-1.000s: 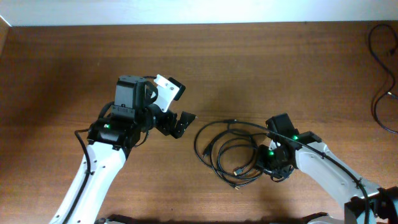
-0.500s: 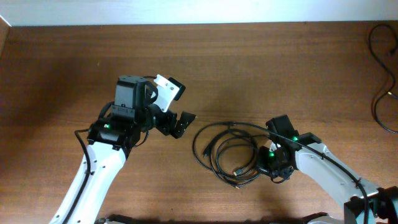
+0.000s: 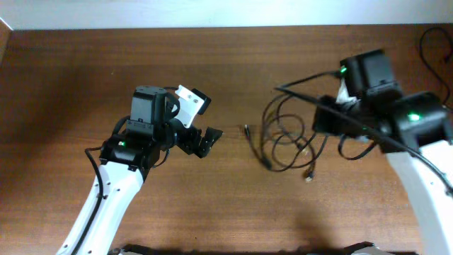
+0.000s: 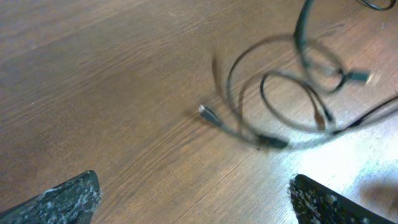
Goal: Untangle cables
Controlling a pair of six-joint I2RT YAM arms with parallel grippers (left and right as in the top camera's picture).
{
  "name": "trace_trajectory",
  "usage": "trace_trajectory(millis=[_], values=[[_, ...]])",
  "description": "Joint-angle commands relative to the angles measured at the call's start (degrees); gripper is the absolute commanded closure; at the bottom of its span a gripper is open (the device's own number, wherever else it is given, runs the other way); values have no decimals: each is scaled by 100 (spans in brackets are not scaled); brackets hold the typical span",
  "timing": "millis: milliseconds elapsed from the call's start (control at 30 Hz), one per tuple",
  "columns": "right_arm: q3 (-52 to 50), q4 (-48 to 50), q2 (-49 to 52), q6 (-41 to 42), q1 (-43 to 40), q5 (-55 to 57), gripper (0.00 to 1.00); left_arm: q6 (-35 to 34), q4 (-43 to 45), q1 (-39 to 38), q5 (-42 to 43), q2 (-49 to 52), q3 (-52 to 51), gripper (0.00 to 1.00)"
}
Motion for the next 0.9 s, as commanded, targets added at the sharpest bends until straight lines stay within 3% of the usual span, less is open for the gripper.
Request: trace_trajectory(millis=[0, 333, 367, 467, 500, 700, 867], values=[[776, -24, -46, -190, -17, 417, 96, 72, 15, 20, 57, -24, 4, 1], [798, -459, 280, -341, -17, 1099, 96, 72, 15, 20, 55, -24, 4, 1], [774, -660, 356, -339, -17, 1259, 91, 72, 15, 20, 55, -24, 4, 1], [498, -1036, 557, -339, -20, 1770, 46, 72, 15, 20, 55, -24, 4, 1], [302, -1019, 636, -339, -83, 1930, 36, 72, 15, 20, 55, -24, 4, 1], [-623, -205, 1137, -540, -1056, 1941, 33, 72, 15, 20, 55, -24, 4, 1], [-1635, 1342, 1744, -2041, -2063, 1360, 22, 72, 15, 20, 55, -24, 4, 1]])
